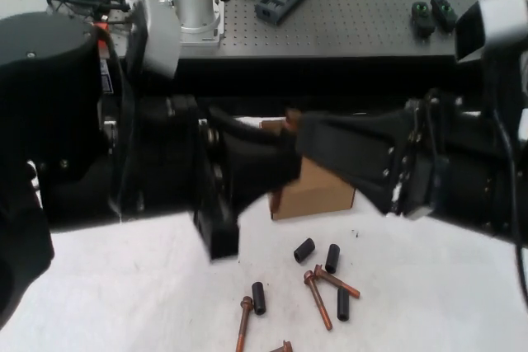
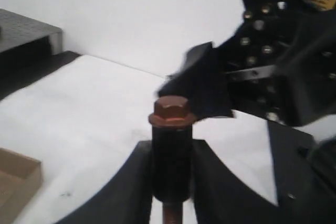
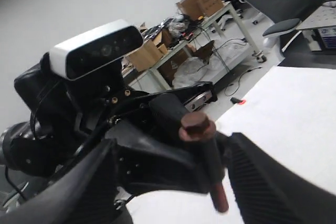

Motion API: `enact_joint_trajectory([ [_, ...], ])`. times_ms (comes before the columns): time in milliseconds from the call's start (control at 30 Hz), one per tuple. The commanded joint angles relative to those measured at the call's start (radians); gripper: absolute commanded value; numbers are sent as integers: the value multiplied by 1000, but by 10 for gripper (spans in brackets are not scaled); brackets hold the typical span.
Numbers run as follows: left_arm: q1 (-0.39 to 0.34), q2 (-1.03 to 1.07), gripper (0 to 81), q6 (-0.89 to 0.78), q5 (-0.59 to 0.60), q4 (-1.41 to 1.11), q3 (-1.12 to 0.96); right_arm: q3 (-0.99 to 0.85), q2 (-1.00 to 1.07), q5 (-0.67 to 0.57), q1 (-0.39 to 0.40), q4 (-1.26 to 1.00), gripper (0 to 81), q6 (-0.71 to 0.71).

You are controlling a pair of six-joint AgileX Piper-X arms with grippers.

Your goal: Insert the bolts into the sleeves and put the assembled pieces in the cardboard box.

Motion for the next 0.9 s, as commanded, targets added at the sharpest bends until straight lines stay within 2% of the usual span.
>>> enact_joint_trajectory([
  [0, 1, 28, 7, -54, -112, -35, -29, -1, -49, 26, -37, 45, 452, 3],
  [200, 4, 342, 7, -194, -349, -39, -232, -1, -207, 65, -163, 404, 452, -99],
  [333, 9, 602, 7, -198, -388, 133, -478, -1, -302, 171, -207, 619, 452, -175],
  [433, 8, 782, 7, -190, -404, 310, -680, -1, -357, 213, -221, 729, 452, -179],
  [633, 10, 1043, 7, -166, -475, 539, -993, -1, -389, 244, -222, 831, 452, -187],
  [867, 10, 1160, 7, -175, -516, 703, -1126, -1, -389, 247, -222, 838, 452, -189],
])
